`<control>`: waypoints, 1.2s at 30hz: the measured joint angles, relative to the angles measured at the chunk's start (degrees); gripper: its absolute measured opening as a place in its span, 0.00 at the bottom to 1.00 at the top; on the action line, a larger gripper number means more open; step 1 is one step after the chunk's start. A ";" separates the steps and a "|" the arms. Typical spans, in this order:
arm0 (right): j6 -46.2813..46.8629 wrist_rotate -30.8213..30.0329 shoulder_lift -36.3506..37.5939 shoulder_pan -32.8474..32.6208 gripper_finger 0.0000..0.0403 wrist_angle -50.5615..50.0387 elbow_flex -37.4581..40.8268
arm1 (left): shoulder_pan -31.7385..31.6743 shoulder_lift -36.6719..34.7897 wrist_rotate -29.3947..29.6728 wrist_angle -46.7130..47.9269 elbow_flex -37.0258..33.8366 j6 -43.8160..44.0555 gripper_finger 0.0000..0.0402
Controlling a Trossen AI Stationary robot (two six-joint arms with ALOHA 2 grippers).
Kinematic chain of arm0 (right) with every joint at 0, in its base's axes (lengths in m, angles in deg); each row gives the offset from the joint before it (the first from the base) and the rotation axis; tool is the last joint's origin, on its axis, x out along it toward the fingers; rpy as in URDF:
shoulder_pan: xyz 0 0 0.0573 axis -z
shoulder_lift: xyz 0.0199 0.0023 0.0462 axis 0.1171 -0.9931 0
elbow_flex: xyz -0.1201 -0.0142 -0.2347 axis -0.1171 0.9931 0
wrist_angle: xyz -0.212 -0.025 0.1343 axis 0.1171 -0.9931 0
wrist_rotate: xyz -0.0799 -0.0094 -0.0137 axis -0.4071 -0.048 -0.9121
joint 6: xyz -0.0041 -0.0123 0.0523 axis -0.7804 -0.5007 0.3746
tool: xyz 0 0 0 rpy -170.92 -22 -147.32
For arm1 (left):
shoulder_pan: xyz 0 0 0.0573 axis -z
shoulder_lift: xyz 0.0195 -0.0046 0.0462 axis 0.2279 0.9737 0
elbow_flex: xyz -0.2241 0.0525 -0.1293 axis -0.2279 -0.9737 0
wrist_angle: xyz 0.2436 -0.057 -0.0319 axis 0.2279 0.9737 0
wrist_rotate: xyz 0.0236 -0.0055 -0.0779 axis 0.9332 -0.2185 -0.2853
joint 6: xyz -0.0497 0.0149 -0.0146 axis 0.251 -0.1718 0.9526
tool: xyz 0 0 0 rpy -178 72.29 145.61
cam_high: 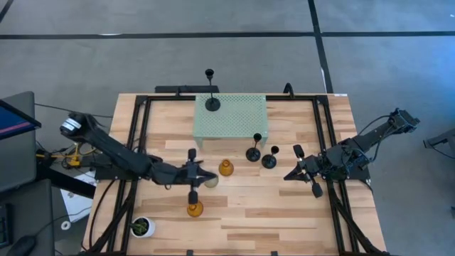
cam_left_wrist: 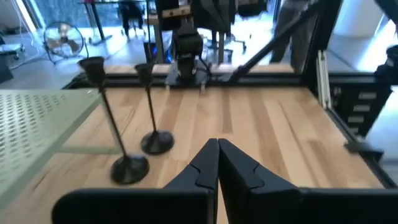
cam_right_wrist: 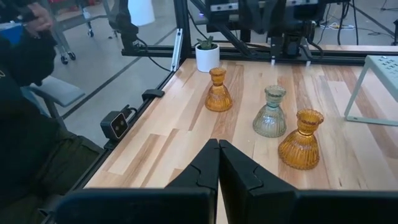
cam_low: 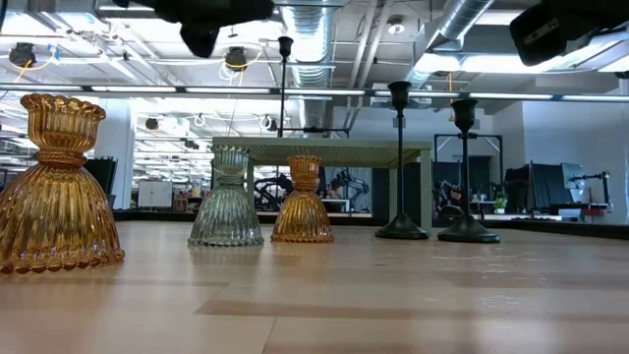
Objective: Pick & Place candle stick holders
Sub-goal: Put the top black candle holder on the shelf aligned with the other black holder
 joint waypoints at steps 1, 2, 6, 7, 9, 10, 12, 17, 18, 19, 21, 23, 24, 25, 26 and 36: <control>-0.11 -0.02 0.00 0.00 0.00 0.00 0.00 | -0.04 1.39 0.07 -2.05 0.00 0.01 0.01; -0.22 0.00 -0.02 0.00 0.00 0.00 0.00 | -0.23 2.87 0.14 -4.09 0.00 0.02 0.01; -0.74 -0.01 -0.02 0.00 0.00 0.00 0.00 | -1.38 8.06 0.18 -9.86 0.00 0.18 0.02; -0.75 0.00 -0.02 0.00 0.00 0.00 0.00 | -1.82 9.28 0.18 -10.90 0.00 0.18 0.02; -0.74 -0.01 -0.02 0.00 0.00 0.00 0.00 | -2.86 11.61 0.20 -13.24 0.00 0.18 0.02; -0.73 0.00 -0.02 0.00 0.00 0.00 0.00 | -3.46 12.51 0.18 -14.62 0.00 0.18 0.02; -0.74 -0.01 -0.02 0.00 0.00 0.00 0.00 | -4.77 13.96 0.18 -17.12 0.00 0.20 0.01; -0.72 0.00 -0.02 0.00 0.00 0.00 0.00 | -8.37 15.52 -0.82 -21.25 0.04 2.68 0.02; -0.72 0.00 -0.02 0.00 0.00 -0.02 0.00 | -9.05 15.52 -1.99 -21.21 0.16 3.15 0.02; -0.72 0.00 -0.02 0.00 0.00 -0.02 0.00 | -9.58 15.54 -3.46 -21.12 0.39 3.83 0.02; -0.72 -0.02 -0.02 0.00 0.00 -0.02 0.00 | -10.62 16.12 -7.41 -21.33 1.39 4.29 0.01; -0.75 -0.01 -0.02 0.01 0.00 -0.02 0.00 | -11.28 17.09 -10.55 -21.03 2.75 4.20 0.01; -0.75 -0.02 -0.02 0.00 0.00 -0.02 -0.01 | -11.58 17.94 -11.58 -21.07 3.66 4.20 0.01; -0.75 -0.02 -0.03 0.01 0.00 -0.03 -0.02 | -11.96 19.10 -12.77 -21.30 4.87 4.10 0.01; -0.75 -0.02 -0.04 0.02 0.00 -0.09 -0.02 | -12.25 20.14 -13.56 -21.32 5.68 4.03 0.01; -0.70 -0.02 -0.04 0.00 0.00 -0.24 -0.02 | -15.97 24.59 -10.75 -20.79 9.47 2.54 0.01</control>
